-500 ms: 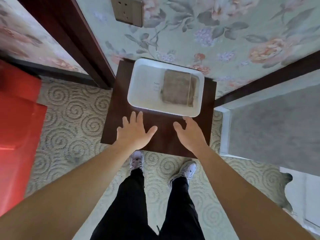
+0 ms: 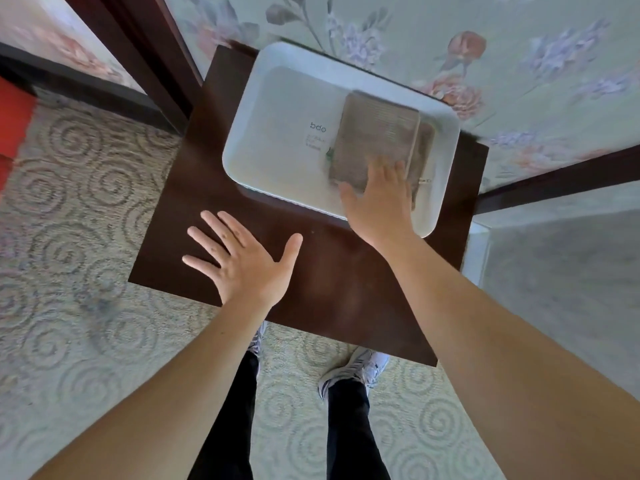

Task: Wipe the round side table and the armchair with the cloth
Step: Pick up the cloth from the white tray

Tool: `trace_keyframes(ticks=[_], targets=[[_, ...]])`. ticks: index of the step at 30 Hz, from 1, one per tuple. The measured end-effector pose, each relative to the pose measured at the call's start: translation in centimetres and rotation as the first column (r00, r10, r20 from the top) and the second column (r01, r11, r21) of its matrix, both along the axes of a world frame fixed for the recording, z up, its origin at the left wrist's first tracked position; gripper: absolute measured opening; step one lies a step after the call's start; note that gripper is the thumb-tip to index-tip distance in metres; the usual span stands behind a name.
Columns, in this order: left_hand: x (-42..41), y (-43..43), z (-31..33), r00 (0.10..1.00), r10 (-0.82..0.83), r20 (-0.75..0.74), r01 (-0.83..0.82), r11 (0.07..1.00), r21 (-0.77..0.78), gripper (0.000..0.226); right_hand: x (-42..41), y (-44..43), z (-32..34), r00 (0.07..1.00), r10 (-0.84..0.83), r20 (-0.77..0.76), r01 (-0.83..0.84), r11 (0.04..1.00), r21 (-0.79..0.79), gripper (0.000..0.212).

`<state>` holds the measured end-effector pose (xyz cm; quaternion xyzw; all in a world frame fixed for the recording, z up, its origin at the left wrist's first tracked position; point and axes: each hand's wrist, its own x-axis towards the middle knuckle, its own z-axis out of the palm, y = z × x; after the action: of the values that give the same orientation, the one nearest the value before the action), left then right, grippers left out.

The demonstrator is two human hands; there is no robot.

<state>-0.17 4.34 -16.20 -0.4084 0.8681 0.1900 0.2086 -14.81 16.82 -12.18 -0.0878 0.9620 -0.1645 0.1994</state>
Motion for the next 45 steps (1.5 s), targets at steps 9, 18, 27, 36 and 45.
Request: trace_keyframes(ticks=[9,18,27,36,45], targets=[[-2.2,1.9,-2.6,0.992,0.115,-0.048,-0.12,0.986,-0.118,0.132,-4.3,-1.7,-4.3,0.996,-0.035,-0.077,0.042,0.995,0.094,0.111],[-2.0,1.9,-3.0,0.993,0.101,-0.061,-0.109,0.984,-0.142,0.13,-3.8,-2.3,-5.6,0.99,0.011,-0.143,0.019,0.978,0.207,0.076],[-1.4,1.2,-2.0,0.999,0.035,-0.008,-0.035,0.998,-0.054,0.125,-4.1,-2.3,-3.8,0.996,-0.072,-0.045,0.075,0.994,0.075,0.055],[-2.9,-0.2,3.9,0.996,0.087,0.037,-0.094,0.907,0.411,0.088,-2.8,-1.3,6.1,0.795,-0.51,0.327,0.604,0.62,-0.501,0.022],[-2.8,-2.6,20.5,0.871,-0.022,-0.49,0.424,0.535,0.73,0.017,4.6,4.3,20.3,0.757,-0.499,0.422,0.65,0.51,-0.563,0.026]])
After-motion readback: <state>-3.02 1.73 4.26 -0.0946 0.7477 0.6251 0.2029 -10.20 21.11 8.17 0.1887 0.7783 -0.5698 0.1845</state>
